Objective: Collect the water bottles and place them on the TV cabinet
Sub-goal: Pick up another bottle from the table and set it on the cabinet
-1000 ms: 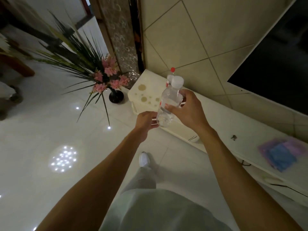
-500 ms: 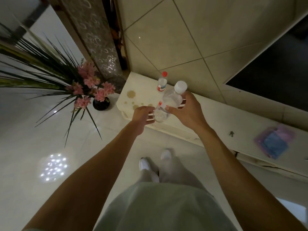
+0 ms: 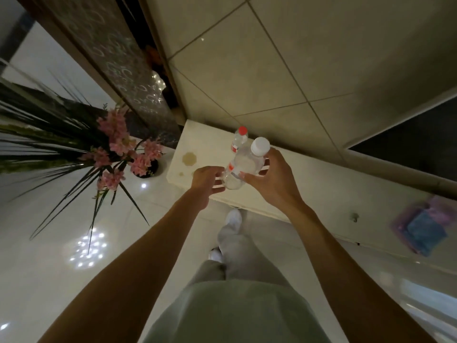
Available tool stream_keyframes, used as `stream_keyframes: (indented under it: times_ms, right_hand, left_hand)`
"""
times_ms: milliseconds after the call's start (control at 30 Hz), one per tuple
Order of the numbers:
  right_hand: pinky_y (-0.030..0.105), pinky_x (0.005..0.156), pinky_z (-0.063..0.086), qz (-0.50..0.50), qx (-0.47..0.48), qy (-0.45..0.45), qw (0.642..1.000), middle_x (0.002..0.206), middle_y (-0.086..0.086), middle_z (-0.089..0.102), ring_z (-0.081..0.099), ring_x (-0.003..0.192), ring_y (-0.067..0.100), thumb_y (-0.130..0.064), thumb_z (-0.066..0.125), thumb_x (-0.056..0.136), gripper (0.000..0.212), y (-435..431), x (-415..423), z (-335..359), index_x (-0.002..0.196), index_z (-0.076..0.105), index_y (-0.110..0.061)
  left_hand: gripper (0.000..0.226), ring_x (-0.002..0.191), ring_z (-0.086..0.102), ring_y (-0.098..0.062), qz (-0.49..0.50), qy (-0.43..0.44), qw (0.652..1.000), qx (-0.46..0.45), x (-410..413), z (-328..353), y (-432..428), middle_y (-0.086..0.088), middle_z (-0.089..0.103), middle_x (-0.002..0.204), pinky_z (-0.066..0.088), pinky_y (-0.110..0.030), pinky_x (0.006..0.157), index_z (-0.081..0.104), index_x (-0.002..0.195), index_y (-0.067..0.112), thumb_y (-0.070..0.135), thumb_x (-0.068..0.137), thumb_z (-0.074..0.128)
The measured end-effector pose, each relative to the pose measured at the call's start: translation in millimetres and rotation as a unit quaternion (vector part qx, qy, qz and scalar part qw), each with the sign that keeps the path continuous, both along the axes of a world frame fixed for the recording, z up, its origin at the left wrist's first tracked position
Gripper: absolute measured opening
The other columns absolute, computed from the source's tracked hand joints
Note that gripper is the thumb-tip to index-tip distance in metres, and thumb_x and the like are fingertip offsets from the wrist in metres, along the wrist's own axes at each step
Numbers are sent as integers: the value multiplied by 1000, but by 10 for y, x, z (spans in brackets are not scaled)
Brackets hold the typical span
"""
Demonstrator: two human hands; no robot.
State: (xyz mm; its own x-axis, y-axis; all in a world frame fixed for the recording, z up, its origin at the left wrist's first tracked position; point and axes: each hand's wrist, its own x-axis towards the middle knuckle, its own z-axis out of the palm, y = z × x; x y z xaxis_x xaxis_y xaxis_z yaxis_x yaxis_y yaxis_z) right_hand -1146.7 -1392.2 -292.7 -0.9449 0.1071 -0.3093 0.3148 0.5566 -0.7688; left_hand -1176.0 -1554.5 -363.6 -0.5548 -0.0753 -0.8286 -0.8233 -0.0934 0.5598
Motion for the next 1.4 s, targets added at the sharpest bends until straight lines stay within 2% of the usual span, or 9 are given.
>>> stream_keyframes:
  times_ms: [200,400,667,767,867,933,1067,1233,1400]
  right_hand:
    - [39,103,48,2,16,-3,1000,136,0,53,53,121,14,-39,80,75,73,40,-483,-296,136,43,-19]
    - [23,98,44,-23,31,20,999,128,4,59,48,110,3,-36,82,71,71,-65,-671,-696,129,50,-12]
    - [27,104,43,-88,30,-14,996,132,0,55,48,114,3,-36,78,77,64,-224,-857,-1668,130,47,-16]
    - [18,102,39,-101,40,-10,994,129,1,56,48,110,4,-37,76,78,62,-256,-935,-2092,128,49,-13]
    - [4,93,33,-117,56,-15,991,128,4,55,48,107,5,-40,74,78,62,-303,-1050,-2522,127,50,-10]
    - [0,87,32,-127,69,-11,989,127,7,53,47,105,5,-42,74,77,64,-326,-1109,-2720,126,50,-8]
    - [5,87,32,-136,91,4,986,124,10,55,48,102,8,-46,68,77,64,-347,-1194,-3025,124,52,-7]
    - [6,88,32,-143,96,1,985,124,6,55,50,101,8,-44,69,80,58,-345,-1218,-3276,124,52,-10]
    - [11,87,39,-144,97,21,985,120,5,57,52,97,9,-40,72,80,55,-325,-1202,-3353,121,53,-9]
  left_hand:
    - [26,94,69,-32,0,-17,1000,-3,-535,-302,81,-18,70,108,60,-37,77,66,113,0,14,95,52]
    - [25,93,69,-30,-4,-51,999,4,-852,-663,60,-17,69,110,59,-32,72,64,115,0,13,98,51]
    - [30,104,66,-34,-47,-93,995,12,-1110,-1367,19,-20,65,120,58,-41,85,62,121,-2,13,97,55]
    - [30,103,66,-38,-42,-97,994,42,-1203,-1606,-6,-21,62,121,58,-42,86,62,120,-3,14,95,58]
    - [27,97,68,-35,-44,-91,993,56,-1335,-1925,-25,-21,61,121,59,-40,85,62,120,-1,12,97,55]
    - [25,96,68,-36,-31,-97,993,68,-1417,-2095,-25,-22,61,120,59,-40,85,63,117,-2,9,97,53]
    - [24,97,66,-38,9,-110,989,96,-1523,-2344,1,-25,60,117,57,-43,88,61,115,-7,3,97,51]
    - [18,102,66,-37,1,-115,989,98,-1563,-2540,69,-27,62,121,58,-41,88,65,98,-2,2,96,47]
    - [20,103,67,-36,31,-125,986,102,-1562,-2629,71,-25,63,121,56,-42,92,64,103,-4,2,97,47]
